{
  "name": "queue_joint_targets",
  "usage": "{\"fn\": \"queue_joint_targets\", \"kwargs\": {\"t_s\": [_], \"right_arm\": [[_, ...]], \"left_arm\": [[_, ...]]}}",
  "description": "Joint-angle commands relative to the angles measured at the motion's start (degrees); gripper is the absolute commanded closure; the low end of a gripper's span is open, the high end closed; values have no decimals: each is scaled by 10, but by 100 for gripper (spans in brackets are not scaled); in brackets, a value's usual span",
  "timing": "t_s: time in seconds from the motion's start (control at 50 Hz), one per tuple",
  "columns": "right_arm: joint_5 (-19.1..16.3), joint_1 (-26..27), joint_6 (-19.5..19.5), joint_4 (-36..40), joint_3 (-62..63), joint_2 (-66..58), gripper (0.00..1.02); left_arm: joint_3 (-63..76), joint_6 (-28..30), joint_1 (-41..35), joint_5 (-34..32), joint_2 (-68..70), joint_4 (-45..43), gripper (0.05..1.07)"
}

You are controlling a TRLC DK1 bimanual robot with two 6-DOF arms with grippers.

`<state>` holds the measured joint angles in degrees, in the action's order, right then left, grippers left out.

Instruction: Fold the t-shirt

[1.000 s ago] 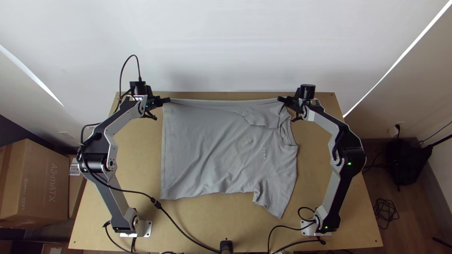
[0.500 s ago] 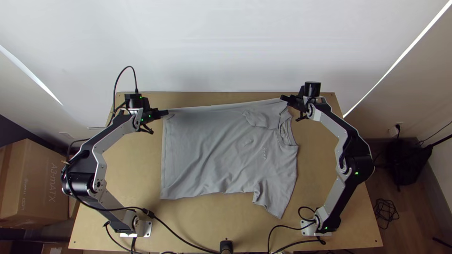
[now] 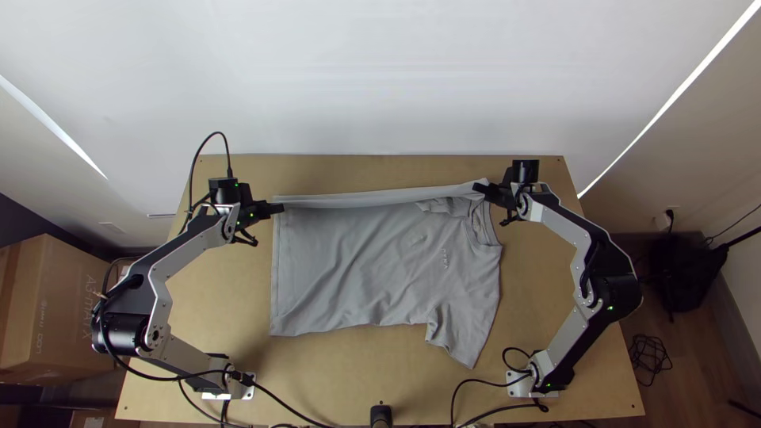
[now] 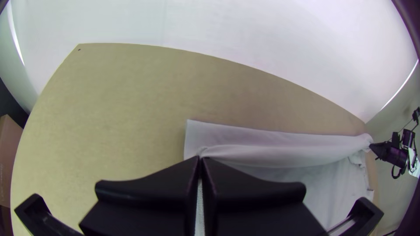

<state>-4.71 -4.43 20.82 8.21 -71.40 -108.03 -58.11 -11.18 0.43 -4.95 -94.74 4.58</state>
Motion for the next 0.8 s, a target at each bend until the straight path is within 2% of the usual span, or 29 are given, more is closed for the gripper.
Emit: {"fn": "queue_joint_targets", "kwargs": {"t_s": [0.0, 0.24, 0.28, 0.38, 0.48, 0.52, 0.6, 0.68, 0.78], "right_arm": [[9, 5, 5, 0, 39, 29, 100], [13, 5, 5, -6, 88, 42, 100], [13, 6, 5, -5, 88, 42, 96], [12, 17, 8, 18, 97, 65, 63], [11, 35, 10, 20, 122, 117, 42], [10, 42, 20, 21, 131, 142, 37], [-8, 63, 22, 37, 145, 197, 37], [-21, 80, 21, 61, 154, 252, 37], [-50, 107, 20, 127, 147, 311, 37]], "left_arm": [[34, -17, -6, 0, 25, -20, 105], [78, -21, -16, 9, 29, -53, 103], [81, -22, -16, 11, 30, -56, 91], [84, -21, -10, 13, 42, -58, 56], [84, -19, 4, 13, 59, -56, 29], [84, -18, 9, 13, 64, -51, 20], [80, -17, 17, 13, 77, -29, 15], [83, -14, 23, 10, 102, -22, 14], [82, -9, 24, 6, 135, 7, 13]]}}
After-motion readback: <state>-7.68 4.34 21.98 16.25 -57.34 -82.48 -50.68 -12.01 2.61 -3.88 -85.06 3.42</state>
